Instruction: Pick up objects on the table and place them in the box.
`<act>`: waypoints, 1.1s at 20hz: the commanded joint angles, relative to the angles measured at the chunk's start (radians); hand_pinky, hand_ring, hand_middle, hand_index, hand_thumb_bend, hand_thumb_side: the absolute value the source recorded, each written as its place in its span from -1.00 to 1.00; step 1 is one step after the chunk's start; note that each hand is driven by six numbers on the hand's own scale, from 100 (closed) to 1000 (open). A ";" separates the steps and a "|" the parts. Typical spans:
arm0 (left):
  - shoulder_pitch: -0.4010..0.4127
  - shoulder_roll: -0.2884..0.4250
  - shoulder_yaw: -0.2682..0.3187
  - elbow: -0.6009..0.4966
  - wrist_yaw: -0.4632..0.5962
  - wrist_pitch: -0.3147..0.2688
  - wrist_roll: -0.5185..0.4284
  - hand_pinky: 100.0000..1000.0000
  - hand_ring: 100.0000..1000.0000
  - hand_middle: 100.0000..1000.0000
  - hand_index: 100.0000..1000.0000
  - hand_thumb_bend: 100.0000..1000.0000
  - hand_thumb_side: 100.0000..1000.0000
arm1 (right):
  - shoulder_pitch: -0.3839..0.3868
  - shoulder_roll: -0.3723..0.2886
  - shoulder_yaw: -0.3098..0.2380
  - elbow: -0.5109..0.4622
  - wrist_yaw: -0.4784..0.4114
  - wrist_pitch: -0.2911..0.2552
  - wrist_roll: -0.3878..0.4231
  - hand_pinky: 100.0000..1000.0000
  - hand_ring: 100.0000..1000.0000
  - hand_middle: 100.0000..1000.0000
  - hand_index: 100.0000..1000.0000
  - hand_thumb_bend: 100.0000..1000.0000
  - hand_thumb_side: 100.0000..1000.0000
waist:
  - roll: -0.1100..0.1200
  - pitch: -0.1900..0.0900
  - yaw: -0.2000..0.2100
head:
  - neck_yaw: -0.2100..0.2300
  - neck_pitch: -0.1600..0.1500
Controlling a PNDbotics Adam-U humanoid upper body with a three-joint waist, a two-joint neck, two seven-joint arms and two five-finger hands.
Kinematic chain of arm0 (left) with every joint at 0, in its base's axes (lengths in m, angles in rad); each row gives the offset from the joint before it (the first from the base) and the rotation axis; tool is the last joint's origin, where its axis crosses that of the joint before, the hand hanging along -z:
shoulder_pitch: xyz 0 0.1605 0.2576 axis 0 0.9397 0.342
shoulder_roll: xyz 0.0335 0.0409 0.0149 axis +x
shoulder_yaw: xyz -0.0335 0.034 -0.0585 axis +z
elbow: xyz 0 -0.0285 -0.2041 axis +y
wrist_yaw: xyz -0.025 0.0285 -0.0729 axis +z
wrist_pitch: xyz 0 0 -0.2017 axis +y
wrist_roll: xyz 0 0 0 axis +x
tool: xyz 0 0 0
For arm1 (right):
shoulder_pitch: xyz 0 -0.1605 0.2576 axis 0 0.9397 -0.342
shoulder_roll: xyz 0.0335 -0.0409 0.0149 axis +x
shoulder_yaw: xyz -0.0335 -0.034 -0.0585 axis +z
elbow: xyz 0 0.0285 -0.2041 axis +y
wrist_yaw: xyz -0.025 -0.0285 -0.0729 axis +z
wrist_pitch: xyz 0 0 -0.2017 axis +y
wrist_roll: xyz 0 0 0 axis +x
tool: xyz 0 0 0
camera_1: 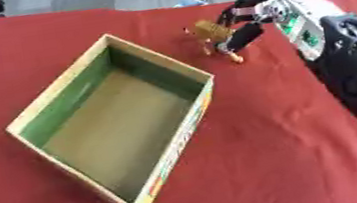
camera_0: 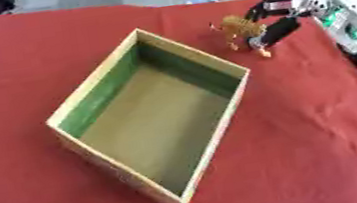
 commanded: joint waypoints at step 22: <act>-0.012 0.004 -0.006 -0.017 -0.005 0.014 -0.005 -0.11 -0.11 0.00 0.28 -1.00 0.44 | -0.016 0.013 -0.005 0.028 0.025 0.013 -0.069 0.79 0.57 -0.10 0.08 -1.00 -0.82 | -0.005 -0.011 0.014 | -0.005 -0.017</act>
